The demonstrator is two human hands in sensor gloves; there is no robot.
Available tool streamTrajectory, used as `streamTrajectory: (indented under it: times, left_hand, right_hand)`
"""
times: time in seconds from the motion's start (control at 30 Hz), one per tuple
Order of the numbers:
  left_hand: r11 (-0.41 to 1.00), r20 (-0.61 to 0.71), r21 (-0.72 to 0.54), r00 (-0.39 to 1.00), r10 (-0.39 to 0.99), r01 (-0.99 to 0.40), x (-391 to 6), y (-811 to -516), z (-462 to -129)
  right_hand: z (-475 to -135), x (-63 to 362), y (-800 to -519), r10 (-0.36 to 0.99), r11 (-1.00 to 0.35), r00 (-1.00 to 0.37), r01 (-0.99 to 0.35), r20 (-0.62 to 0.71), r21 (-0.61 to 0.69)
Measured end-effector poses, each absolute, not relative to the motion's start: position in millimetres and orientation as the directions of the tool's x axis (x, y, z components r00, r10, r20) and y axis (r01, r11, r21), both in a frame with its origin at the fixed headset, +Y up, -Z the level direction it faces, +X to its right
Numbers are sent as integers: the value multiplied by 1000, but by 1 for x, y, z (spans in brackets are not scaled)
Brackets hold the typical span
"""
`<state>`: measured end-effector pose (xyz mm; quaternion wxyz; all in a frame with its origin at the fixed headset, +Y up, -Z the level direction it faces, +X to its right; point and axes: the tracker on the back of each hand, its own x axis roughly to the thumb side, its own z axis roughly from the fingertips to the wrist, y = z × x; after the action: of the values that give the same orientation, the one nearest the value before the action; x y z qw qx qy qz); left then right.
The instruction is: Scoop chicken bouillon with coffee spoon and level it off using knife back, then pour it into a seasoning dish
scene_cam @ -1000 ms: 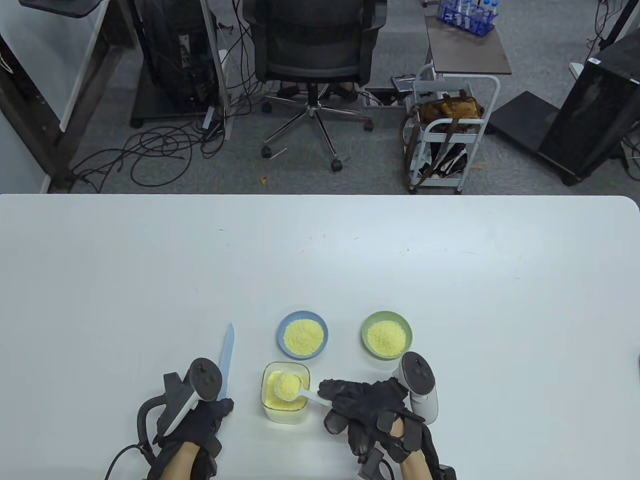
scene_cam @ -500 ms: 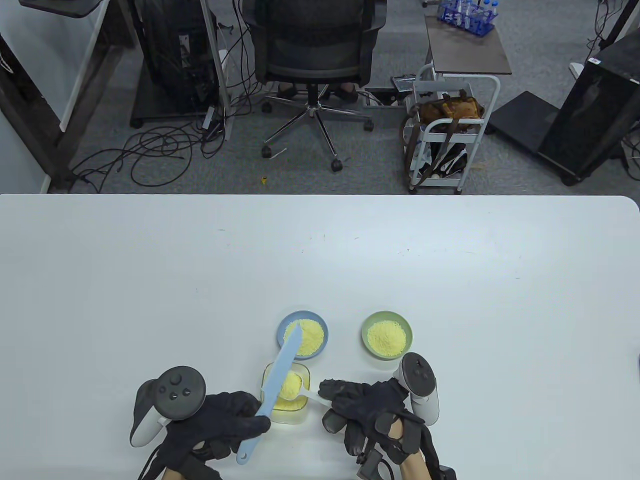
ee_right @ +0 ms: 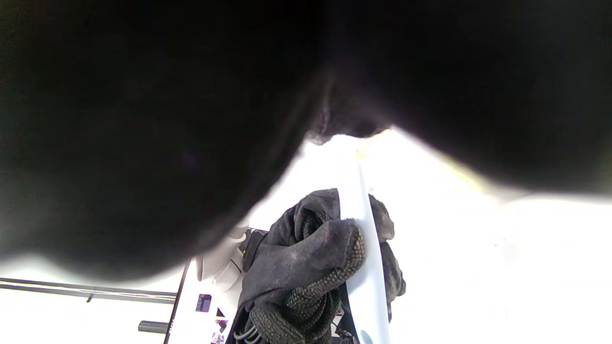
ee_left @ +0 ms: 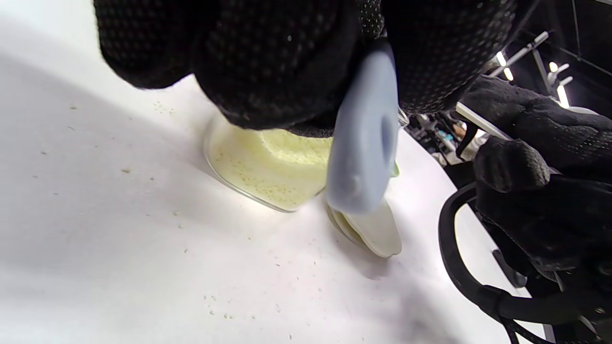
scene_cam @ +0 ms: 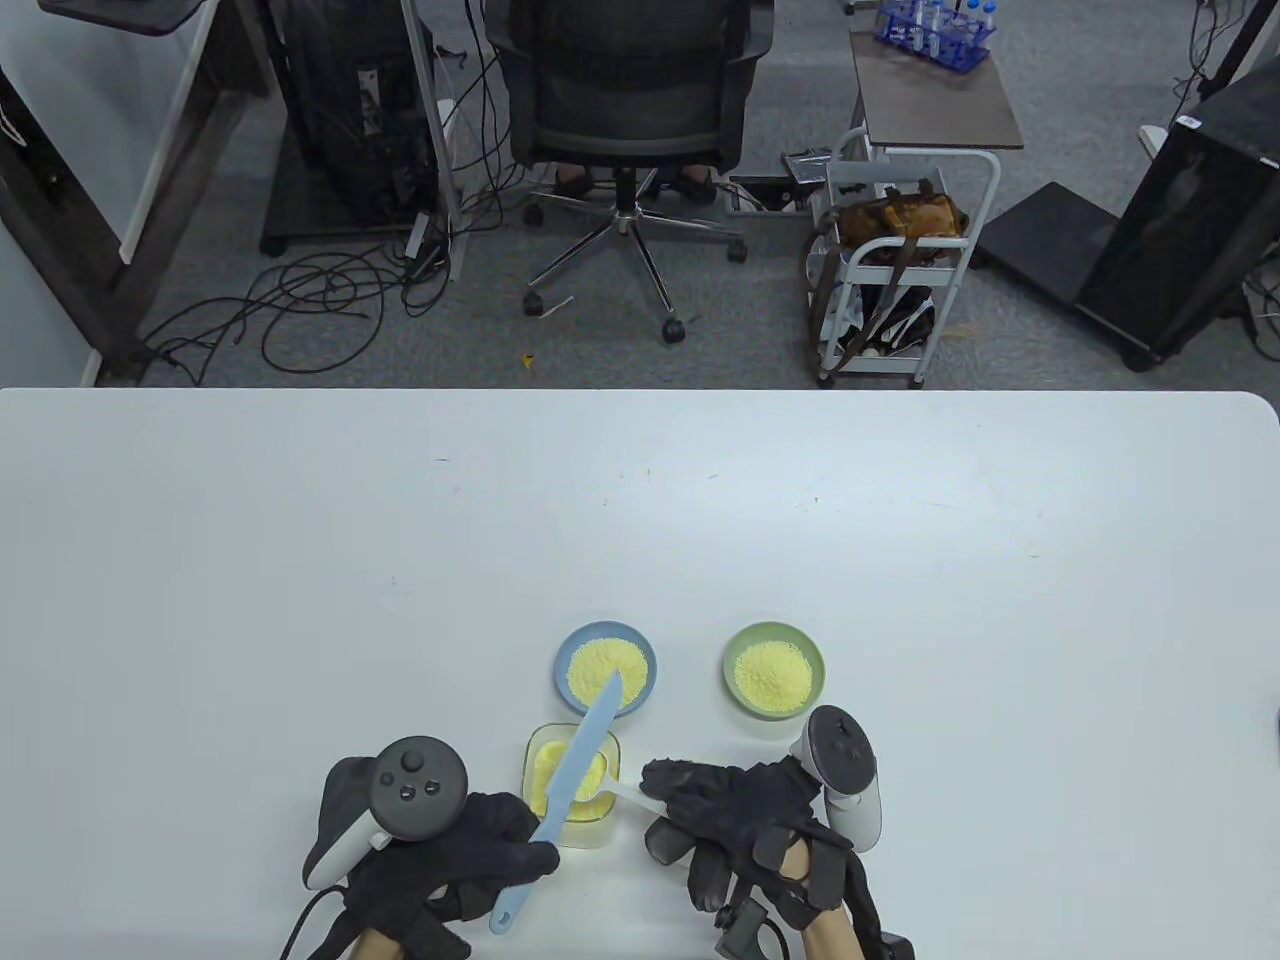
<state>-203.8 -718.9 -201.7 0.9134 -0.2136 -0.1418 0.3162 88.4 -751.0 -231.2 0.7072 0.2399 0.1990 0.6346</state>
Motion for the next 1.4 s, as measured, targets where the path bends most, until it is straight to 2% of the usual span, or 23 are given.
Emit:
streamTrajectory:
  times: [0.47,0.6,0.77,0.87,1.03,1.27,1.4]
  left_hand:
    - [650,40,-489,730,682,-581,-227,-720,-209]
    - [647,-29,-414,719,694,-641,-242,-721,-212]
    - [752,-194,-283,803,563,-596,-262,-735,-219]
    - [774,-282,-318,834,474,-547,-269,-752,-225]
    - [771,-341,-404,863,373,-493,-271,-772,-231]
    - [789,-376,-438,885,275,-431,-277,-777,-232]
    - [841,-398,-435,907,141,-322,-280,-776,-231]
  right_hand:
    - [-231,91,-751,992,85,122,-812,25,578]
    - [-232,91,-751,993,76,116,-813,32,577]
    - [-232,90,-751,992,81,120,-809,29,583]
    - [-231,89,-751,993,80,118,-805,27,587]
    - [-231,88,-751,992,81,122,-802,30,592]
    - [-231,88,-751,991,86,129,-800,29,594]
    - [-231,87,-751,991,87,129,-798,29,596]
